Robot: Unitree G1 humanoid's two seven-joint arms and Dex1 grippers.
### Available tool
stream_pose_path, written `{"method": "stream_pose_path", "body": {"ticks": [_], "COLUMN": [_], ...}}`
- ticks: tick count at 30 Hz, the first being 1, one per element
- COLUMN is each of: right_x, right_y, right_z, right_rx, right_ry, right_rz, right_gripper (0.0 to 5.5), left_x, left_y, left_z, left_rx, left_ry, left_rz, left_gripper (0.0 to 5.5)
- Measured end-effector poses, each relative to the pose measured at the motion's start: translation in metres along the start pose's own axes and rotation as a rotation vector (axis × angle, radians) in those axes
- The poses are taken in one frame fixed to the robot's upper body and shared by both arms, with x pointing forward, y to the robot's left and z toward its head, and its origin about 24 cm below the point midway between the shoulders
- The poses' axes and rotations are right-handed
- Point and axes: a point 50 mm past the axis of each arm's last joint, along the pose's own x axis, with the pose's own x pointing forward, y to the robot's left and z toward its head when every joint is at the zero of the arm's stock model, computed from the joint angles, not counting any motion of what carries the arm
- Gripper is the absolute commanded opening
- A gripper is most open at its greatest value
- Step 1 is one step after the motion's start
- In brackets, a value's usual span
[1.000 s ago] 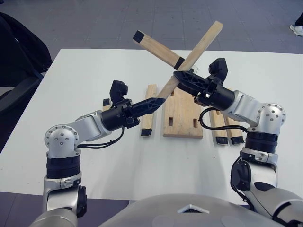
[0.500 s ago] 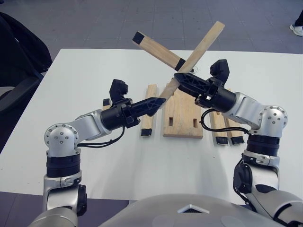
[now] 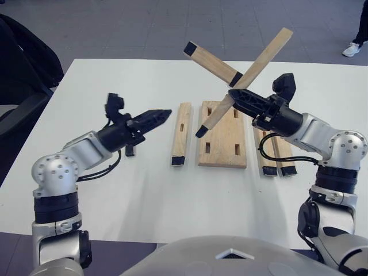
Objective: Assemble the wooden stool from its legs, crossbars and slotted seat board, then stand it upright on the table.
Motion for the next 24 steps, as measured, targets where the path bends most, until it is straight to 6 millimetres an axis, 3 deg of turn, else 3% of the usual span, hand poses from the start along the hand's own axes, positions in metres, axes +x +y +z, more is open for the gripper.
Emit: {"method": "stream_pose_path", "body": {"ticks": [5,10,14,20,24], "right_x": [-0.019,-0.029,-0.027,-0.026,-0.026], "right_y": [-0.007,-0.008,-0.002,-0.001,-0.001], "right_z": [0.011,0.024,0.022,0.021,0.02], "right_rx": [-0.115,-0.243,-0.282,-0.285,-0.282], "right_ry": [-0.017,-0.041,-0.007,-0.007,-0.007], "right_rz": [-0.114,-0.17,-0.134,-0.126,-0.123], "right_gripper": [2.03,2.03,2.03,2.03,2.03], "left_x": [0.032,0.069,0.084,0.101,0.102], "left_y": [-0.005,-0.019,-0.021,-0.022,-0.022], "left_z": [-0.031,-0.055,-0.076,-0.071,-0.07], "left_rx": [0.441,0.966,1.101,1.329,1.428], "left_ry": [0.188,0.342,0.426,0.444,0.481], "left_rz": [0.06,-0.013,-0.024,-0.013,-0.021], "left_gripper": [3.57,3.57,3.57,3.57,3.57]}}
